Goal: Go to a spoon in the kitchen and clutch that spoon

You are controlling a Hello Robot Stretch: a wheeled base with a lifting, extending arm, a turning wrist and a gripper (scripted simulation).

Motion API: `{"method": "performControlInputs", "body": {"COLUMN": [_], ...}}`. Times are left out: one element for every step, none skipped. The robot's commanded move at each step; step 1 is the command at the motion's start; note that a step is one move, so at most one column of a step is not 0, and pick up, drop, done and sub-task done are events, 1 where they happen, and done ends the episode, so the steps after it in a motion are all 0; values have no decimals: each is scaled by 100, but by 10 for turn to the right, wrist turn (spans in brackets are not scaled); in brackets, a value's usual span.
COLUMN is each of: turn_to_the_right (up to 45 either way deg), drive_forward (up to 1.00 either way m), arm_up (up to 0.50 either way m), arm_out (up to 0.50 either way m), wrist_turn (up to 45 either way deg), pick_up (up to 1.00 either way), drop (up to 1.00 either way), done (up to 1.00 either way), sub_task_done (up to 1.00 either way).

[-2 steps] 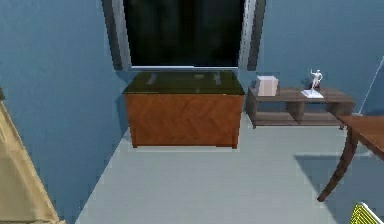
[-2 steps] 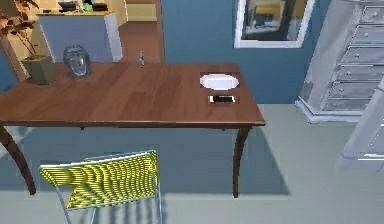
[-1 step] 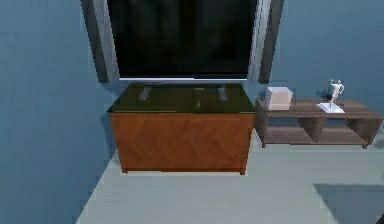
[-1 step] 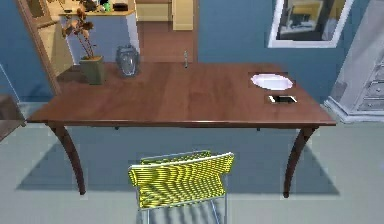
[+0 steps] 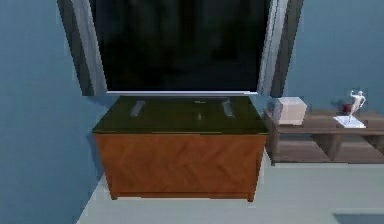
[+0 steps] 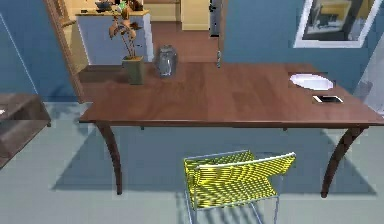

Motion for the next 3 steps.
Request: {"method": "performControlInputs", "body": {"turn_to_the_right": [360,0,450], "drive_forward": [0,100,0], "arm_up": [0,0,0], "arm_out": [0,0,0], "wrist_turn": [0,0,0], "pick_up": [0,0,0], "drop": [0,0,0], "done": [0,0,0], "sub_task_done": [0,0,0]}}
